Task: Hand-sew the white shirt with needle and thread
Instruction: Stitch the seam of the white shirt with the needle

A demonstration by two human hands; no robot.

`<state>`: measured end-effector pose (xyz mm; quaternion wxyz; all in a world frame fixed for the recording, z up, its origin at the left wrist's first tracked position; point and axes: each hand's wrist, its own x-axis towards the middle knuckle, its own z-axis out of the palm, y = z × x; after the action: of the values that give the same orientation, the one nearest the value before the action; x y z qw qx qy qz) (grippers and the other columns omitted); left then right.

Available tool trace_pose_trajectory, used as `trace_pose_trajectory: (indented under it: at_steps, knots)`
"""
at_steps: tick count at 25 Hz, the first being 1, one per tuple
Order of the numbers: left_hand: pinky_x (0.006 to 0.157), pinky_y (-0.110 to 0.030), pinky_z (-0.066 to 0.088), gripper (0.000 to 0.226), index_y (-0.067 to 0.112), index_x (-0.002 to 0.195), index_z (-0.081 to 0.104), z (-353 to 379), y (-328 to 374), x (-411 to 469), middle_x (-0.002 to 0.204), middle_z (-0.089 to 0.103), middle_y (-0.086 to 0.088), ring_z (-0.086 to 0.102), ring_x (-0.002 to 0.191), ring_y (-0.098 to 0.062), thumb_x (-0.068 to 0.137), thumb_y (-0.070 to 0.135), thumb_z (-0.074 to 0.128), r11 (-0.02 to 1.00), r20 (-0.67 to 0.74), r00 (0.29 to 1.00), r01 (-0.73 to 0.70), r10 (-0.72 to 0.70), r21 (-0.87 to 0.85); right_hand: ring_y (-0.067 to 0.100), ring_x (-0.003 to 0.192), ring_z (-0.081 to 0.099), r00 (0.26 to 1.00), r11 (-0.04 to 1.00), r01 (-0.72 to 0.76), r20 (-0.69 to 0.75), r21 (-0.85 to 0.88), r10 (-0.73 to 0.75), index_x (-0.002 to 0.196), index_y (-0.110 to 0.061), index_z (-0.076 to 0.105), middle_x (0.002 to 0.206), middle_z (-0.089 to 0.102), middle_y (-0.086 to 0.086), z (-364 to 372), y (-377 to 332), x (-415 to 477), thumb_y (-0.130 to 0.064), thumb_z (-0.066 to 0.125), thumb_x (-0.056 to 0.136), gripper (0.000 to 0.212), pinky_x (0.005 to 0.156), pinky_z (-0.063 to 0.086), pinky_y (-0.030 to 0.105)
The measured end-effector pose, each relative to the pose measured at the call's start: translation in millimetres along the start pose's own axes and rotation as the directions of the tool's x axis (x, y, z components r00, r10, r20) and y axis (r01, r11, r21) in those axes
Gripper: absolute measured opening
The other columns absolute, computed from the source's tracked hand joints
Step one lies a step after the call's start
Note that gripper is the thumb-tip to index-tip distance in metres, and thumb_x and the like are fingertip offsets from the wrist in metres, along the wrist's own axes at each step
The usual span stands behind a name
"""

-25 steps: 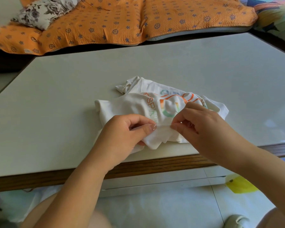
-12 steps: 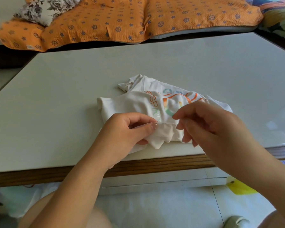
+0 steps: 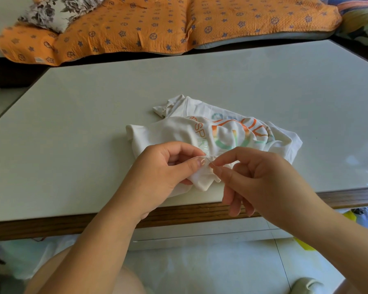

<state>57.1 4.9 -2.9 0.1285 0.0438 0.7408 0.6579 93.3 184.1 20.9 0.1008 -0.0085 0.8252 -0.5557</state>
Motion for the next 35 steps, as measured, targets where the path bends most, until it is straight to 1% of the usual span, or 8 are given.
trace_pose_trajectory:
  at_steps: [6,9,14,20,25,28,30,35]
  knots:
    - [0.069,-0.029,0.057,0.004,0.024,0.080,0.075,0.1,-1.1,0.4,0.083,0.075,-0.003,0.069,0.075,-0.015,0.077,0.024,0.072,1.000,-0.002,1.000,0.008,-0.008,-0.016,0.010,0.039,0.057,1.000,1.000,-0.011,-0.001,0.006,0.011,0.089,-0.027,0.067,0.056,0.068,0.003,-0.1,1.2,1.6,-0.023,0.060,0.093,0.009,0.043,0.043,0.015]
    - [0.068,-0.029,0.058,0.007,0.023,0.080,0.074,0.1,-1.2,0.1,0.082,0.075,-0.002,0.068,0.075,-0.014,0.083,0.017,0.071,1.000,-0.005,1.000,0.008,-0.008,-0.006,0.009,0.038,0.056,1.000,1.000,-0.010,0.001,0.008,0.010,0.090,-0.027,0.067,0.056,0.068,0.003,-0.8,1.1,1.6,-0.021,0.060,0.094,0.010,0.042,0.043,0.014]
    - [0.068,-0.029,0.058,0.005,0.019,0.085,0.073,1.4,-0.2,0.4,0.082,0.075,-0.002,0.069,0.075,-0.013,0.085,0.015,0.070,1.000,-0.014,1.000,0.011,-0.011,-0.003,0.008,0.038,0.056,1.000,1.000,-0.003,0.003,-0.002,0.003,0.090,-0.028,0.068,0.056,0.068,0.003,-2.3,1.3,0.6,-0.021,0.060,0.094,0.011,0.043,0.043,0.014]
    - [0.067,-0.029,0.058,0.005,0.019,0.085,0.073,2.5,0.1,-0.4,0.081,0.076,-0.001,0.069,0.073,-0.012,0.085,0.014,0.070,1.000,-0.016,1.000,0.014,-0.014,0.001,0.009,0.039,0.057,1.000,1.000,-0.007,0.001,-0.009,0.007,0.091,-0.028,0.067,0.056,0.068,0.003,-1.4,2.7,2.7,-0.022,0.060,0.094,0.011,0.042,0.043,0.015]
    - [0.067,-0.026,0.056,0.011,0.024,0.081,0.076,3.8,-3.2,-1.0,0.081,0.076,0.002,0.070,0.074,-0.010,0.085,0.014,0.072,0.995,-0.036,0.998,-0.043,0.046,0.090,0.008,0.038,0.056,1.000,0.999,-0.009,-0.007,-0.039,0.009,0.089,-0.027,0.064,0.056,0.068,0.002,2.2,5.8,3.8,-0.024,0.058,0.095,0.008,0.042,0.044,0.017]
    - [0.075,-0.030,0.057,0.009,0.028,0.081,0.077,5.8,-4.6,-1.9,0.080,0.076,0.006,0.071,0.078,-0.009,0.083,0.020,0.075,0.979,-0.050,0.994,-0.090,0.100,0.181,0.009,0.039,0.058,1.000,0.998,-0.008,-0.024,-0.057,0.007,0.088,-0.025,0.062,0.057,0.068,0.001,4.7,8.1,6.1,-0.025,0.057,0.095,0.009,0.042,0.046,0.019]
    - [0.077,-0.030,0.058,0.008,0.028,0.081,0.077,7.8,-4.9,-2.4,0.079,0.076,0.007,0.071,0.079,-0.007,0.083,0.020,0.075,0.975,-0.053,0.993,-0.097,0.110,0.201,0.010,0.040,0.059,0.999,0.999,-0.007,-0.040,-0.054,0.004,0.086,-0.023,0.061,0.058,0.068,0.002,5.6,10.2,7.8,-0.024,0.057,0.095,0.010,0.042,0.047,0.022]
    - [0.066,-0.021,0.055,0.008,0.023,0.086,0.076,12.2,-6.7,-0.5,0.079,0.076,-0.002,0.072,0.074,-0.011,0.087,0.017,0.071,0.991,-0.055,0.996,-0.067,0.073,0.116,0.016,0.045,0.063,0.998,1.000,-0.003,-0.056,0.028,0.005,0.088,-0.019,0.058,0.060,0.069,0.004,8.4,12.3,10.4,-0.026,0.057,0.096,0.010,0.042,0.046,0.022]
